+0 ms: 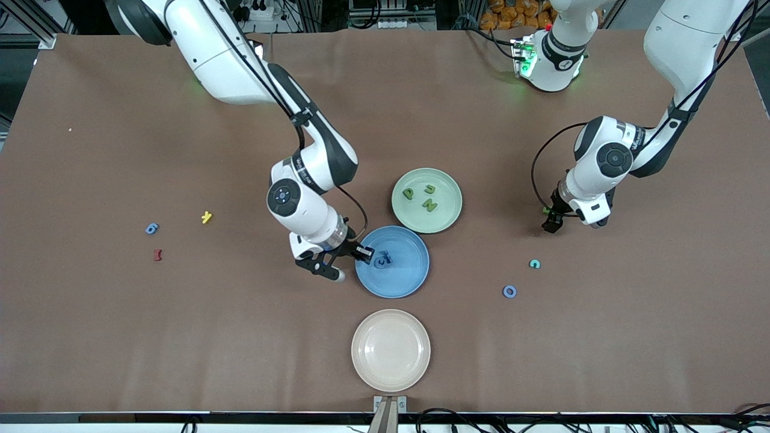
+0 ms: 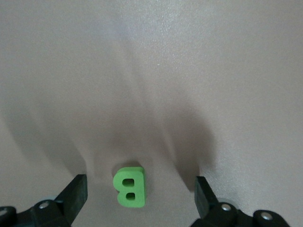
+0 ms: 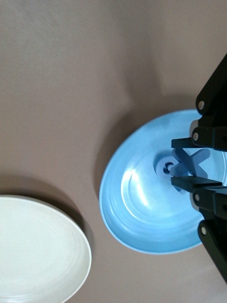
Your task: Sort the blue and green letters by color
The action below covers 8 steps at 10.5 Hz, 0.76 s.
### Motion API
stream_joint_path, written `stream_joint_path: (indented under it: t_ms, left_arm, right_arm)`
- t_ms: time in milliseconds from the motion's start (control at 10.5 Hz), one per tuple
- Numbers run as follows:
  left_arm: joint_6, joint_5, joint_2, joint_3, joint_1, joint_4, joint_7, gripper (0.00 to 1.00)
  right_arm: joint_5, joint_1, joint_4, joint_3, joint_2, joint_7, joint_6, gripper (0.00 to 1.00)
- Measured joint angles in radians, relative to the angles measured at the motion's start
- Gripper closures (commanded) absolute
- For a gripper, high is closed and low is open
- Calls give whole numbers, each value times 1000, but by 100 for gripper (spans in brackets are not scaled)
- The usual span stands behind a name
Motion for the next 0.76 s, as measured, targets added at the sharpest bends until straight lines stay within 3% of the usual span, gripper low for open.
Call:
stream_joint_path:
  t_ms: [95, 191, 286, 381, 763]
  left_arm:
    - [0, 1, 0, 0, 0, 0, -3, 0]
    - [2, 1, 1, 0, 0, 0, -5, 33]
    - [3, 1, 2, 0, 0, 0, -7, 87]
    - [9, 4, 3, 0, 0, 0, -25, 100]
    - [23, 130, 1, -1, -2, 6, -148, 100]
  right_arm:
    - [0, 15, 0, 0, 4, 42, 15, 24]
    - [0, 26, 0, 0, 9, 67, 24, 0]
    - [1, 29, 0, 0, 13, 82, 30, 0]
    - [1, 29, 1, -2, 16, 107, 31, 0]
    - [-38, 23, 7, -18, 17, 120, 9, 0]
